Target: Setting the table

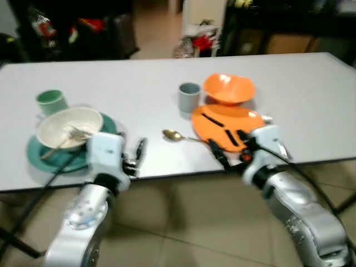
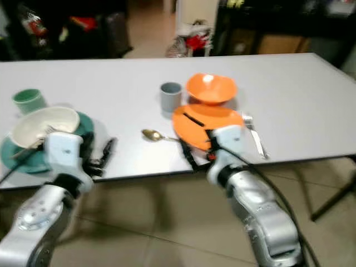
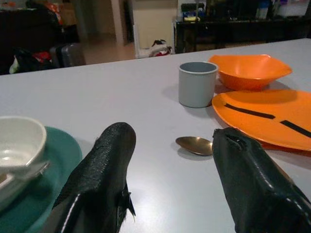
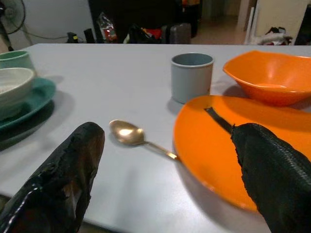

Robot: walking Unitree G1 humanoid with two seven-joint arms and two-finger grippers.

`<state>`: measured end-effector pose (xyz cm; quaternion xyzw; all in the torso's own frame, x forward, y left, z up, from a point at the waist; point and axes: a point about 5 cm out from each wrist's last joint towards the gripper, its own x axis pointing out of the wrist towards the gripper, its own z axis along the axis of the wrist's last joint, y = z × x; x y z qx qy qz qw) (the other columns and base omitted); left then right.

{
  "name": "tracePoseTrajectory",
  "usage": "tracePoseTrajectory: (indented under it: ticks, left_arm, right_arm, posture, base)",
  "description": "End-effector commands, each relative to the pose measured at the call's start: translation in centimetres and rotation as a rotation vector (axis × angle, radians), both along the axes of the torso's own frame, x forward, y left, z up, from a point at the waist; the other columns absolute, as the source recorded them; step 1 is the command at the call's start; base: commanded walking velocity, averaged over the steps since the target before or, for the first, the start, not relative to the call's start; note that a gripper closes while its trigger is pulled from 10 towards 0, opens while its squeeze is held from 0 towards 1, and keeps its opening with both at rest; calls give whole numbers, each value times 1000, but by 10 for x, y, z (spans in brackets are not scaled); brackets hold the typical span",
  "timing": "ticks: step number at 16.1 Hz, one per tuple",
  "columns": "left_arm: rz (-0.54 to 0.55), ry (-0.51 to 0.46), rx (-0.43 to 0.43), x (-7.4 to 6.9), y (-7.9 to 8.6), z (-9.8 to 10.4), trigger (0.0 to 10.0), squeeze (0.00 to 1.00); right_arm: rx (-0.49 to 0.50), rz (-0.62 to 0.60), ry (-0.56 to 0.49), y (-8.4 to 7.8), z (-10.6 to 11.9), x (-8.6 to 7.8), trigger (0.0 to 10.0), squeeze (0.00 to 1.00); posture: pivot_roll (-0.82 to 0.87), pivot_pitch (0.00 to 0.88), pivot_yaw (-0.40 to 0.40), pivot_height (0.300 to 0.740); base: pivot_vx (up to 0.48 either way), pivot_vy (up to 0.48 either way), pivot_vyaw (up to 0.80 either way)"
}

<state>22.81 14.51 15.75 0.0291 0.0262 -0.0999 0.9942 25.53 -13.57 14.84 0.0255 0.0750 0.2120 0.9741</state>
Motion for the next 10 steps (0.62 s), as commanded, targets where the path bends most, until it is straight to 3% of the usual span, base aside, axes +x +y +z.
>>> tracePoseTrajectory:
  ticks: [1,4,7,10]
  left_arm:
    - [27,-14,25,0,8,3,10000,0]
    - [26,-16,29,0,9,3,10000,0]
    - [24,-24,48,1,12,6,10000,0]
    - [-51,-29,80,1,13,12,10000,0]
  right_arm:
    - [-16,73,-31,8,7,6,10000,1000]
    - [-34,104,-37,7,8,13,10000,1000]
    - [-79,222,-48,10,11,36,10000,1000]
    - [-160,329,-30,13,13,58,10000,1000]
  posture:
    - [-66,0,5,740]
    - [-62,0,4,740]
    - [-48,0,7,740]
    - [-31,0,7,740]
  base:
    - [315,0,0]
    - [310,0,0]
    - [291,0,0]
    - [0,0,0]
